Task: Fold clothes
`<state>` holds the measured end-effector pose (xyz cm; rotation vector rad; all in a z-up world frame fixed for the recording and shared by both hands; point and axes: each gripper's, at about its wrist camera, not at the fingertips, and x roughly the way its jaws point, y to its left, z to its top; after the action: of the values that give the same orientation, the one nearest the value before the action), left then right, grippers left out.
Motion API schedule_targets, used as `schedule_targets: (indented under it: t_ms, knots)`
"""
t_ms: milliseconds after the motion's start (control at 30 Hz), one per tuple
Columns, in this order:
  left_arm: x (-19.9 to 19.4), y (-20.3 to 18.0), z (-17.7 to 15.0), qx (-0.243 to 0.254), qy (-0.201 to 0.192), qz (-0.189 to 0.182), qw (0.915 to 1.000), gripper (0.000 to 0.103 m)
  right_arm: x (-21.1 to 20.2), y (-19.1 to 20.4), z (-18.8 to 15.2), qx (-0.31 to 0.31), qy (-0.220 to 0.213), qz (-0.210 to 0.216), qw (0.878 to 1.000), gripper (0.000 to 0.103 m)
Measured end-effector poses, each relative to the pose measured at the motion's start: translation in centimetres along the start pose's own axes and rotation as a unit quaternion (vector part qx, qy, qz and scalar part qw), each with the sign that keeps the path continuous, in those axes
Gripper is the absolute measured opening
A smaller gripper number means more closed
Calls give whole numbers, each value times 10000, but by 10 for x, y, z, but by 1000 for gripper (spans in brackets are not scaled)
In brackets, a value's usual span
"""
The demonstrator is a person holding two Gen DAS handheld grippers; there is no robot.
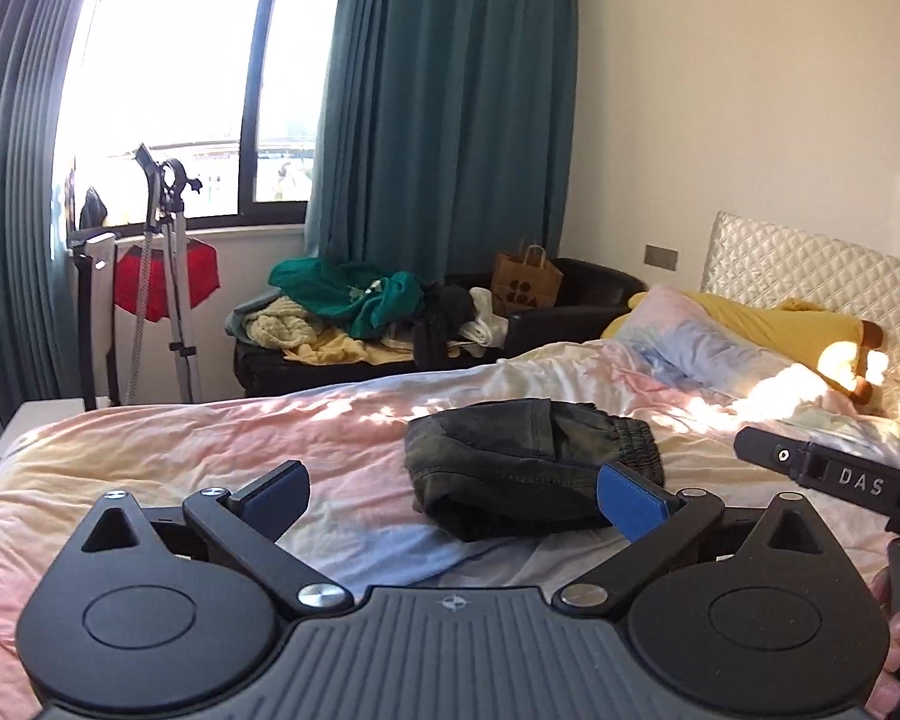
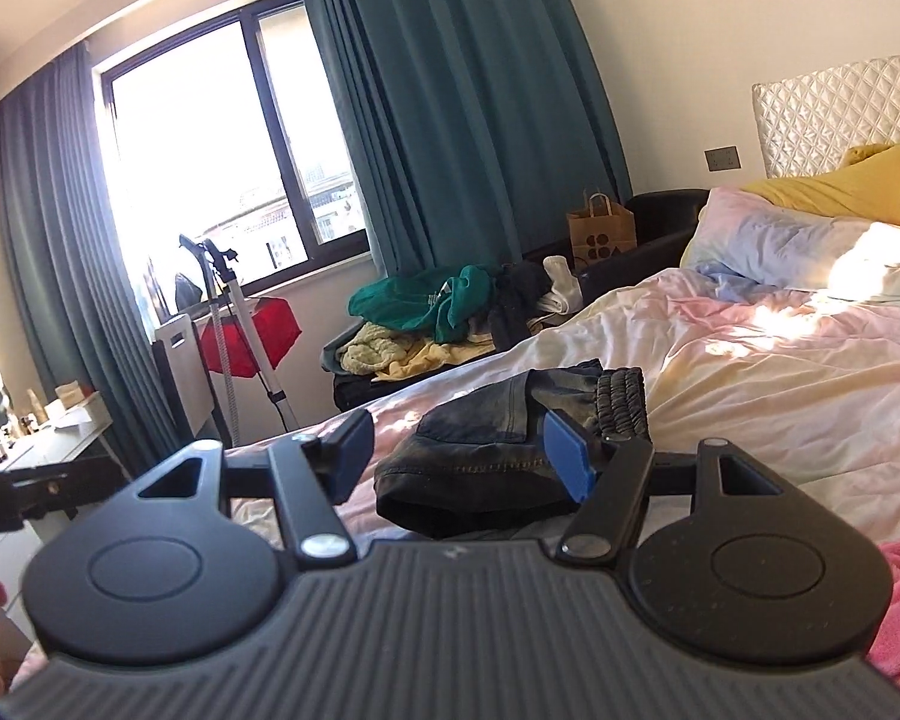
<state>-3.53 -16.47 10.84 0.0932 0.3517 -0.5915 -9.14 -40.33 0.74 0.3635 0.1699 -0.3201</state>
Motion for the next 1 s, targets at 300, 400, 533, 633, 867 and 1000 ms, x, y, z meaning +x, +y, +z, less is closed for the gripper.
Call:
schedule_targets:
  t_ms: [300,400,533,633,867,1000]
  knots:
    - [19,3,-40,286,-69,292,9991,103,12,-5,-42,1,-23,-304,9995,66]
    - [24,9,-49,205,-100,348,9991,103,15,-5,-56,-118,41,-344,9993,66]
    - [29,11,-59,257,-59,290,9992,103,21,-6,-69,-231,150,-474,9985,66]
    - [31,10,-66,323,-26,330,9989,103,25,-3,-70,-312,94,-649,9974,66]
    - [32,9,-80,410,105,427,9982,103,26,1,-76,-463,27,-675,9966,79]
    - [28,7,-83,463,44,503,9976,103,29,2,-76,-472,176,-548,9972,89]
